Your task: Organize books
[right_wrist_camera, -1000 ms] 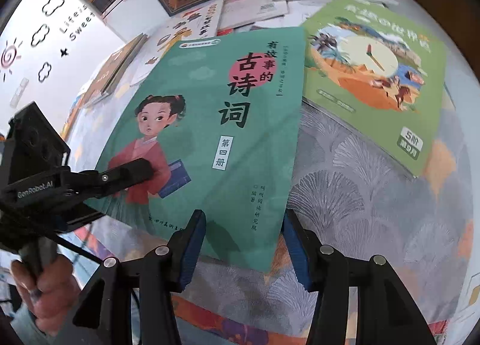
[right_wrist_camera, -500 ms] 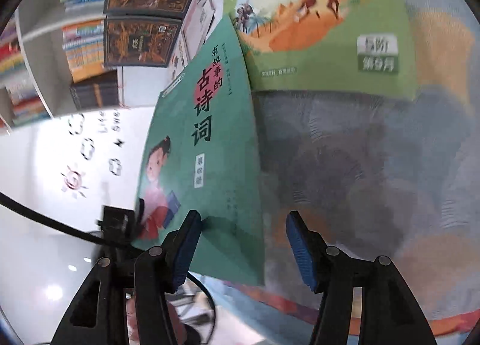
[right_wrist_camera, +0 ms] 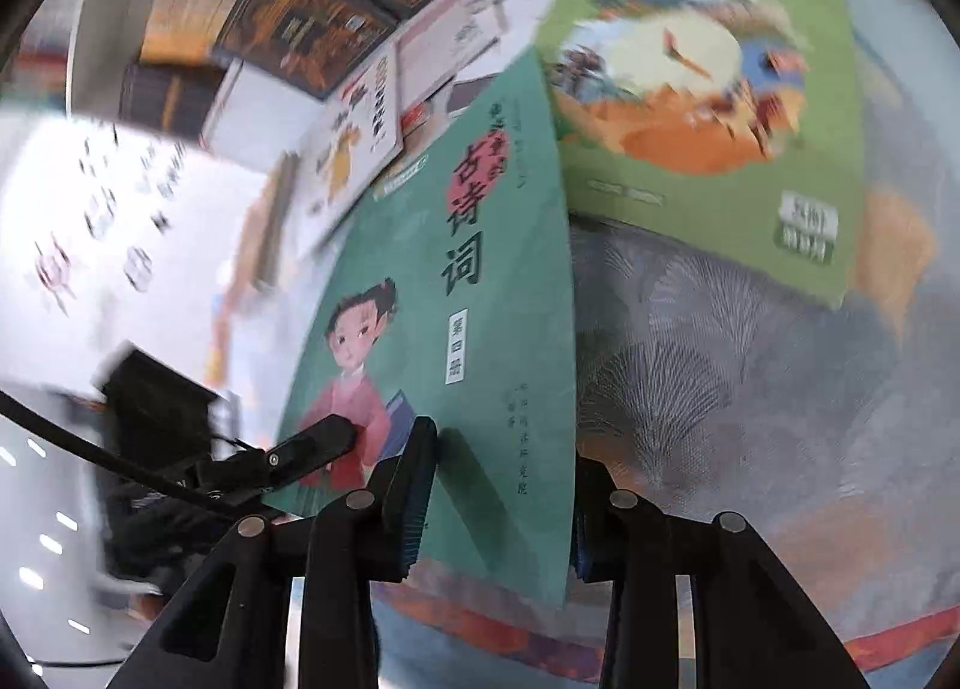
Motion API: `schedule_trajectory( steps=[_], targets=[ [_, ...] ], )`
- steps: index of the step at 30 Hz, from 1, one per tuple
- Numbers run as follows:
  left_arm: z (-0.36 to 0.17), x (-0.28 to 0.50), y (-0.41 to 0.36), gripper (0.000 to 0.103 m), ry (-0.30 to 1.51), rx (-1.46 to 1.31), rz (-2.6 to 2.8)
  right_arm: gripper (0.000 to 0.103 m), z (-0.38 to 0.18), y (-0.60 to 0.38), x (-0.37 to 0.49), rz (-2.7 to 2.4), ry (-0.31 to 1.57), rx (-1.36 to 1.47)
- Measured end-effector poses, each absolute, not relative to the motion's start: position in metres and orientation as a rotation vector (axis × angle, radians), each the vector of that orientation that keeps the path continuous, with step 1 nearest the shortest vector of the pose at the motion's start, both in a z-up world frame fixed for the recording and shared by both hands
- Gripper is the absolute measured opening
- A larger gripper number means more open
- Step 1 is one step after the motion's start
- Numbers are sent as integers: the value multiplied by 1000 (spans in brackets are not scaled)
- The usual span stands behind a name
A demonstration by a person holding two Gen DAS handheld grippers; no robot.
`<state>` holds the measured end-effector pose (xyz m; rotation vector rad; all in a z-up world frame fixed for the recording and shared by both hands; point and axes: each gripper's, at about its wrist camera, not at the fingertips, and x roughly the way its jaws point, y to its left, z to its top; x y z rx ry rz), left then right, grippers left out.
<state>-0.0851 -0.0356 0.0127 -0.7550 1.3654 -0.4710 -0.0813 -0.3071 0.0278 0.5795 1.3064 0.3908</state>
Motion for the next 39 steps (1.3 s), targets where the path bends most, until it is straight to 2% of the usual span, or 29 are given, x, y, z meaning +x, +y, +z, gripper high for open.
schedule_trajectory(
  steps=[8, 12, 26, 33, 39],
  targets=[
    [47, -86, -56, 13, 1292, -404, -439, 35, 53, -261, -96, 313, 1191, 163],
    [67, -88, -53, 13, 1230, -296, -454, 35, 67, -247, -103, 305, 1134, 68],
    [121, -88, 7, 14, 1147, -306, -616, 35, 139, -186, -118, 288, 1043, 58],
    [141, -70, 77, 14, 1065, -349, -581, 35, 162, -127, -94, 337, 969, 69],
    [138, -33, 166, 14, 1019, -394, -465, 36, 159, -28, -44, 422, 936, -17]
  ],
)
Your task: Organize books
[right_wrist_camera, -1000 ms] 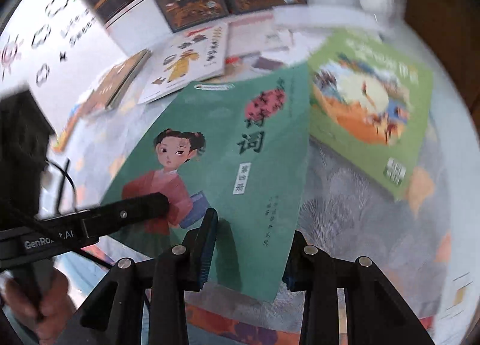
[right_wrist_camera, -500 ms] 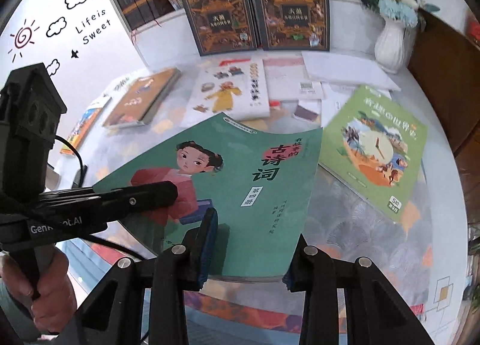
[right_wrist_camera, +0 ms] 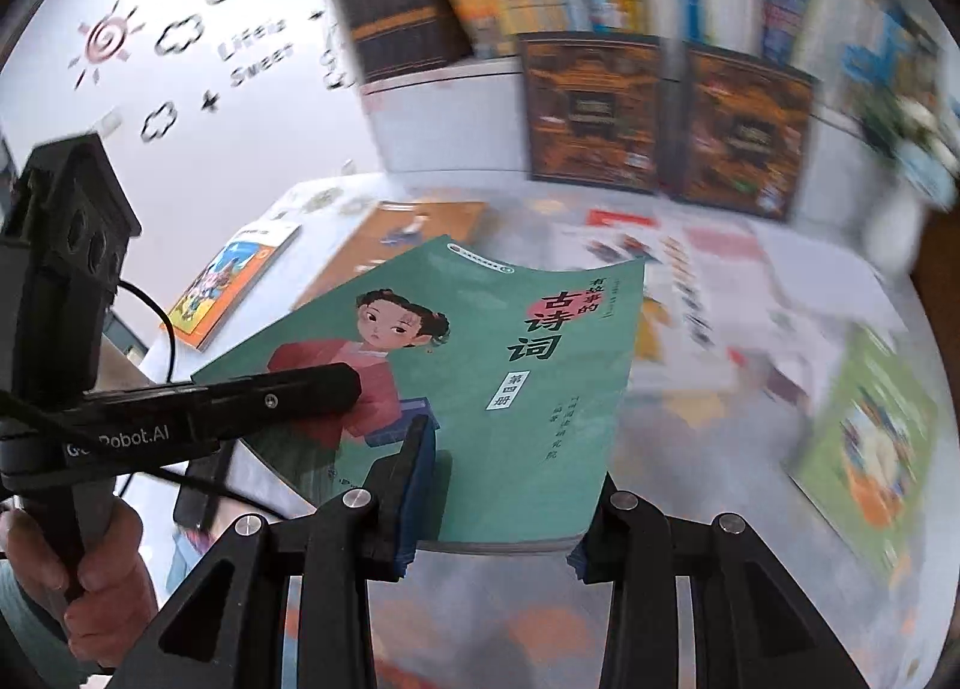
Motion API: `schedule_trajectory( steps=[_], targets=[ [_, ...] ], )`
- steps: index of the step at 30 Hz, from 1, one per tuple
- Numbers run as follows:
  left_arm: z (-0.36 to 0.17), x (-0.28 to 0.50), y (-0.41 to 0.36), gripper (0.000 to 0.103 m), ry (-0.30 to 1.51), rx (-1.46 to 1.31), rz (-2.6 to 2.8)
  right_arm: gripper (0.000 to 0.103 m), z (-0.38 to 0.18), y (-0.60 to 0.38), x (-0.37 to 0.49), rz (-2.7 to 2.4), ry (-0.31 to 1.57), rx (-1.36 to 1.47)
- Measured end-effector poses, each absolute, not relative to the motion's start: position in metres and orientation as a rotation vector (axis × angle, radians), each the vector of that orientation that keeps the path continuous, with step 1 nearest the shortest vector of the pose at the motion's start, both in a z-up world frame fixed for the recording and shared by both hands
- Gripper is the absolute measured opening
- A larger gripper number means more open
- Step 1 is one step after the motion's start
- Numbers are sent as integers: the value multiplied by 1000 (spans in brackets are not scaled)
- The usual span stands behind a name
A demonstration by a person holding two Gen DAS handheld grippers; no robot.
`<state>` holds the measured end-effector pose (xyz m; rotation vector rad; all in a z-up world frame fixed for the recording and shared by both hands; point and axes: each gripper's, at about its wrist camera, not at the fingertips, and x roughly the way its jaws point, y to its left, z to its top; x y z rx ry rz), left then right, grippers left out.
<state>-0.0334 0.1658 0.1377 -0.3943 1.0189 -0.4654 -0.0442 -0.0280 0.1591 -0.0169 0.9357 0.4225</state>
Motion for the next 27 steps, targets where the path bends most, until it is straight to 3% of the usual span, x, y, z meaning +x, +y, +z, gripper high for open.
schedule_trajectory(
  steps=[10, 27],
  targets=[
    [105, 37, 272, 15, 1019, -427, -323, 37, 118, 86, 49, 467, 1075, 38],
    [53, 118, 322, 16, 1068, -524, -280, 37, 74, 136, 129, 381, 1146, 54]
  ],
)
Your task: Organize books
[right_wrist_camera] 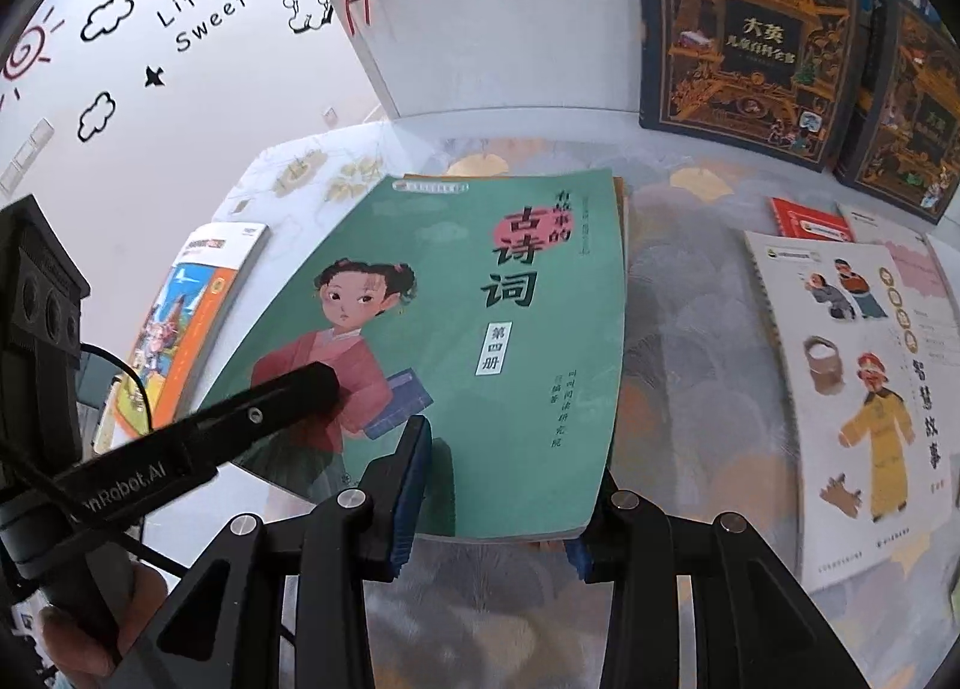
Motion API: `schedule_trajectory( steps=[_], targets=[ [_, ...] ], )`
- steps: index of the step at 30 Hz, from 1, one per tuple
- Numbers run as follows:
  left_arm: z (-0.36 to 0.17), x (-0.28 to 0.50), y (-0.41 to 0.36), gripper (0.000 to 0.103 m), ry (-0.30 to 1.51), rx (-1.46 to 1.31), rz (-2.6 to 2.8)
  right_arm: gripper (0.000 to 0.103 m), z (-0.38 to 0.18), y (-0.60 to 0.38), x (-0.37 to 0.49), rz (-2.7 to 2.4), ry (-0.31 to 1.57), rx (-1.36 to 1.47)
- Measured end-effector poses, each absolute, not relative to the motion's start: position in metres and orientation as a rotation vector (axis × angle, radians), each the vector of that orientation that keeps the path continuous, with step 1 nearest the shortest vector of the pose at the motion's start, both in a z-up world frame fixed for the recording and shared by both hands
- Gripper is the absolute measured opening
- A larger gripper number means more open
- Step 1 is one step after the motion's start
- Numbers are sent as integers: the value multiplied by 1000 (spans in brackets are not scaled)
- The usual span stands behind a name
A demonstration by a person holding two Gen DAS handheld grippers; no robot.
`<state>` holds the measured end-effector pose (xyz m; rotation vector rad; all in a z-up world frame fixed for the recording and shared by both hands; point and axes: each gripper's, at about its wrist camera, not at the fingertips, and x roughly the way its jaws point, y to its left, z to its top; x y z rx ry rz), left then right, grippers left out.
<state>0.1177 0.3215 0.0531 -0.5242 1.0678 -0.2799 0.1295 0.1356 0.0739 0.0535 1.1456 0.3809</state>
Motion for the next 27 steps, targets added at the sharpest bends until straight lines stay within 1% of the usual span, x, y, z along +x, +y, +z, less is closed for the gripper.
schedule_trajectory(
  steps=[3, 6, 8, 10, 12, 21, 24, 27],
  targets=[
    [46, 120, 333, 16, 1081, -532, -237, 37, 67, 141, 130, 368, 1153, 33],
    [41, 118, 344, 20, 1087, -545, -199, 37, 55, 145, 127, 356, 1165, 15],
    [40, 117, 351, 20, 1083, -555, -184, 39, 46, 146, 128, 350, 1190, 6],
    [41, 114, 355, 20, 1074, -561, -171, 41, 47, 145, 126, 357, 1167, 25],
    [44, 111, 357, 23, 1065, -552, -160, 41, 46, 147, 126, 366, 1173, 28],
    [36, 124, 334, 24, 1108, -438, -102, 41, 48, 139, 119, 331, 1167, 76],
    [37, 130, 326, 26, 1104, -395, -103, 41, 49, 136, 118, 338, 1165, 78],
    [37, 131, 324, 26, 1107, -372, -98, 41, 51, 138, 119, 346, 1151, 56]
  ],
)
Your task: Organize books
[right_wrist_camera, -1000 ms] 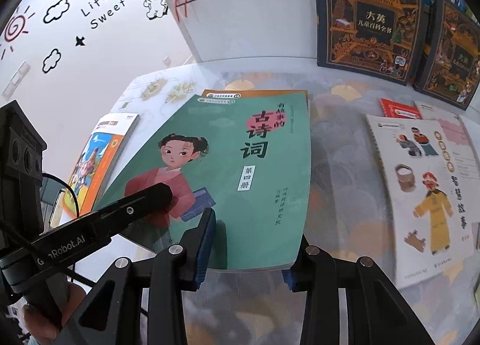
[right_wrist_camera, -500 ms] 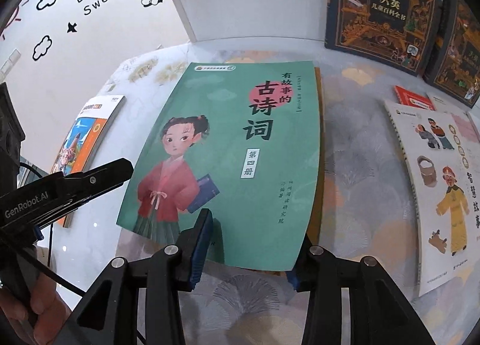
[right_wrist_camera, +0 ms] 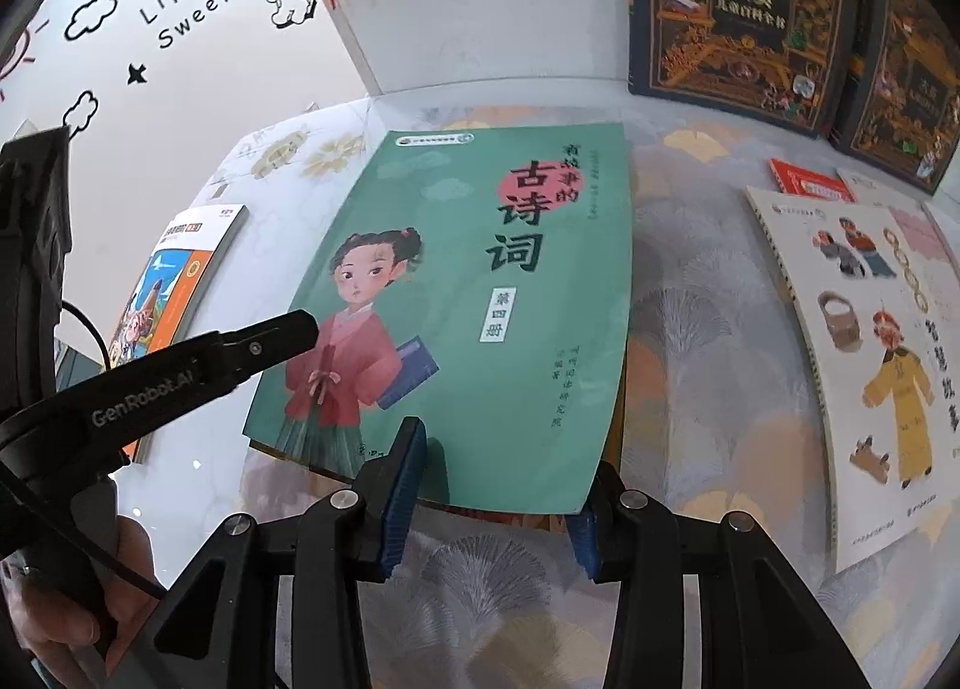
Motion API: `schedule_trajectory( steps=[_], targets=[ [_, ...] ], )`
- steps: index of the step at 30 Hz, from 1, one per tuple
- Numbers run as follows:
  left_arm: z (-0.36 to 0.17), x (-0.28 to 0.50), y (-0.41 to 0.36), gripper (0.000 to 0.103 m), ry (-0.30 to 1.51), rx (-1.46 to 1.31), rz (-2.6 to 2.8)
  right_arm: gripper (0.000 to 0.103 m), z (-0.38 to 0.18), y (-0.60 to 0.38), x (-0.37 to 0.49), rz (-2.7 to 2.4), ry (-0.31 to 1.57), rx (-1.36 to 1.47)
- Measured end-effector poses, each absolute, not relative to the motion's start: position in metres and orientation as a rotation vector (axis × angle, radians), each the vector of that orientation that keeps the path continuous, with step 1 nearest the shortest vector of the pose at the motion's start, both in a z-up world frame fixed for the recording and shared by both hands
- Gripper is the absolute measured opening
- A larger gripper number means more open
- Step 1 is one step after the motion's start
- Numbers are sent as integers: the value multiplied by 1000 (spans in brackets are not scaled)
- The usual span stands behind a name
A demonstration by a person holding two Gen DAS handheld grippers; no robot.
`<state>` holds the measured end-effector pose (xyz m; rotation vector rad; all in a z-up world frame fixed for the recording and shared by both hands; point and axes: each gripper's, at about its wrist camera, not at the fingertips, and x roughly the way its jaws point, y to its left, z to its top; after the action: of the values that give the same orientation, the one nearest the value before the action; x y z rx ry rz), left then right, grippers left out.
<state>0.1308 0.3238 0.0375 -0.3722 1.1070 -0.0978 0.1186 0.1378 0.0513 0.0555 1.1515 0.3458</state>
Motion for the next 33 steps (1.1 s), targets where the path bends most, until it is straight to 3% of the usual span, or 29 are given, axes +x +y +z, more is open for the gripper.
schedule_trajectory(
  steps=[11, 12, 14, 15, 16, 19, 24, 28, 33],
  targets=[
    [61, 107, 321, 29, 1070, -373, -117, 51, 53, 74, 100, 357, 1231, 106],
    [65, 106, 315, 33, 1069, -367, -155, 52, 55, 63, 94, 340, 1226, 112],
    [72, 104, 292, 57, 1092, -362, -280, 52, 58, 34, 87, 297, 1205, 119],
    [74, 102, 280, 75, 1091, -362, -329, 53, 60, 18, 84, 264, 1187, 107],
    [77, 100, 264, 80, 1079, -363, -378, 54, 63, 3, 85, 231, 1168, 87],
    [77, 100, 209, 80, 1111, -317, -512, 56, 72, -52, 96, 71, 1111, 41],
    [58, 113, 122, 78, 1172, -216, -611, 56, 74, -144, 120, -111, 1095, 196],
    [34, 131, 89, 61, 1245, -235, -576, 56, 58, -189, 128, -137, 1138, 362],
    [23, 135, 82, 60, 1268, -229, -523, 55, 31, -192, 130, -104, 1165, 423]
  ],
)
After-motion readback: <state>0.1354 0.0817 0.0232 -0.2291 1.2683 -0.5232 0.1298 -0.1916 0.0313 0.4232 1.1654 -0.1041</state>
